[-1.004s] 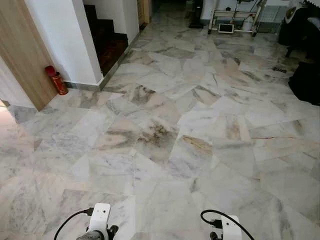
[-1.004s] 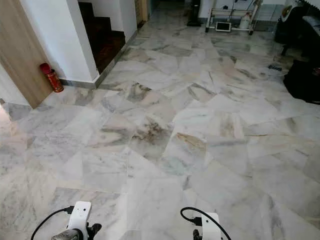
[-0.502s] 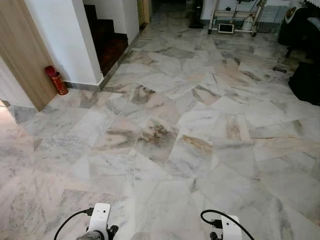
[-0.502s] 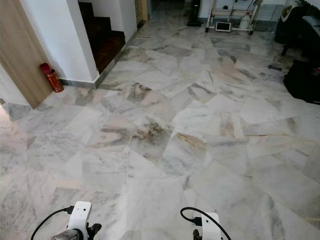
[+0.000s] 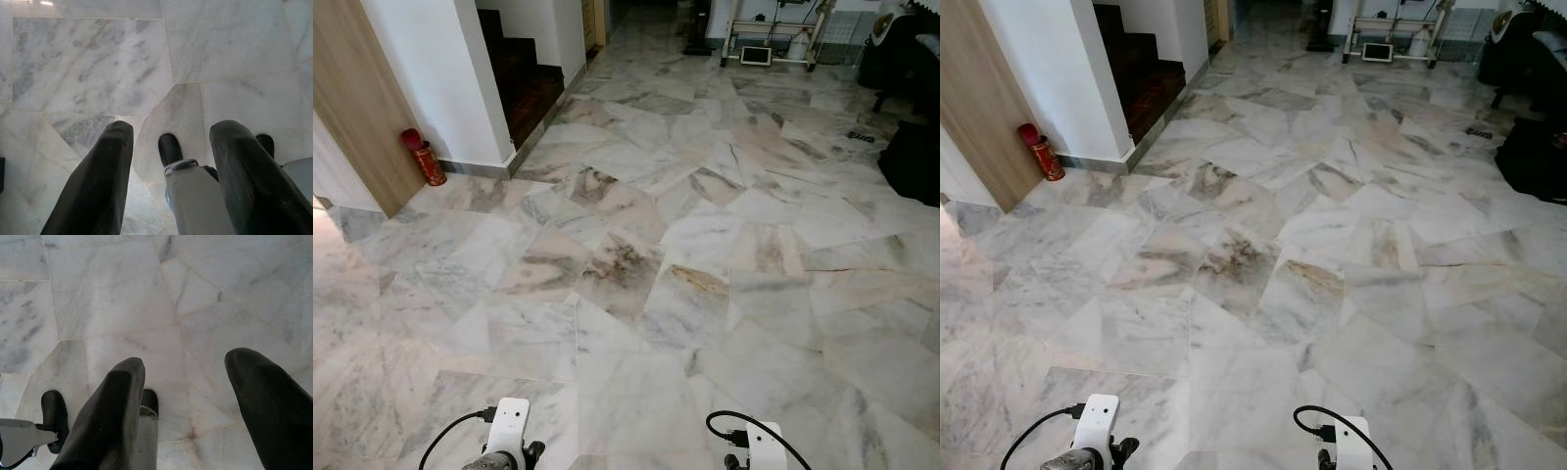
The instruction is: Move the pillow to the sofa from floor
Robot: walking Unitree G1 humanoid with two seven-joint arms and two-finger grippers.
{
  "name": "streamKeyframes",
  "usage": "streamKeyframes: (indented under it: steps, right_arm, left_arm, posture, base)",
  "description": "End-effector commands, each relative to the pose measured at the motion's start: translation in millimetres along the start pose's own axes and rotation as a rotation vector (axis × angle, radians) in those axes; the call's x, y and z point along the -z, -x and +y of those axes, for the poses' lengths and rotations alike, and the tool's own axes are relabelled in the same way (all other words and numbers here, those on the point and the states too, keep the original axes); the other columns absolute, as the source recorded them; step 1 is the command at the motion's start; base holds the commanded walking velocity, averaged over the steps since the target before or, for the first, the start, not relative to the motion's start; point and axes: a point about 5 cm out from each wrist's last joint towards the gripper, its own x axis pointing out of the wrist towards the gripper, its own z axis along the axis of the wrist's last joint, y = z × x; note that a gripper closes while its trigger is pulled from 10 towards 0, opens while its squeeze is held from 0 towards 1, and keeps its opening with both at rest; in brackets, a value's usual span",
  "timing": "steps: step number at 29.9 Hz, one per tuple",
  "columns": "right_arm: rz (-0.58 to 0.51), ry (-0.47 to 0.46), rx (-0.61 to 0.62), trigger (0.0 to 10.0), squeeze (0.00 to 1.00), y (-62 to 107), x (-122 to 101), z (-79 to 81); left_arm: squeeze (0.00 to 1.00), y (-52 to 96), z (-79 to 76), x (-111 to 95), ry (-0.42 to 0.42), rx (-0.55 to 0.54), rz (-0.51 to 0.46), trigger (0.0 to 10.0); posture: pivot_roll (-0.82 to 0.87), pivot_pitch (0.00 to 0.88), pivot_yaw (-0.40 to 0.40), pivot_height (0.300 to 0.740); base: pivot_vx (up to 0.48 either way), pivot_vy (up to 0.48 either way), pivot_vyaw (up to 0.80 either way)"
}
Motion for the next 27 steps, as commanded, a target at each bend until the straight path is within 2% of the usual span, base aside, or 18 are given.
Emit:
streamKeyframes:
  steps: [1,12,15,25,27]
  right_arm:
    - [-0.038,-0.296,0.042,10.0,0.00,-2.6,-20.4,-34.1]
    - [-0.038,-0.285,0.043,10.0,0.00,-2.6,-20.7,-34.2]
    - [-0.052,-0.299,0.021,10.0,0.00,-4.1,-27.7,-31.3]
    - [-0.052,-0.316,0.009,10.0,0.00,-4.2,-28.2,-31.5]
    - [-0.050,-0.314,0.003,10.0,0.00,-4.2,-28.1,-31.0]
  left_arm:
    - [0.00,0.3,9.7,2.2,0.066,-0.031,0.074,10.0]
    - [0.00,0.4,9.8,2.4,0.065,-0.031,0.075,10.0]
    - [0.00,0.8,11.4,3.3,0.061,-0.043,0.071,10.0]
    - [0.00,0.8,12.7,1.7,0.057,-0.060,0.054,10.0]
    - [0.00,1.1,13.8,0.3,0.106,-0.096,0.013,10.0]
  posture:
    - [-0.10,0.064,-0.010,0.740]
    - [-0.10,0.064,-0.010,0.740]
    - [-0.10,0.057,-0.007,0.740]
    - [-0.10,0.057,-0.009,0.740]
    - [-0.10,0.053,-0.014,0.740]
  base:
    - [0.000,0.000,0.00]
    - [0.000,0.000,0.00]
    - [0.000,0.000,0.00]
    - [0.000,0.000,0.00]
    - [0.000,0.000,0.00]
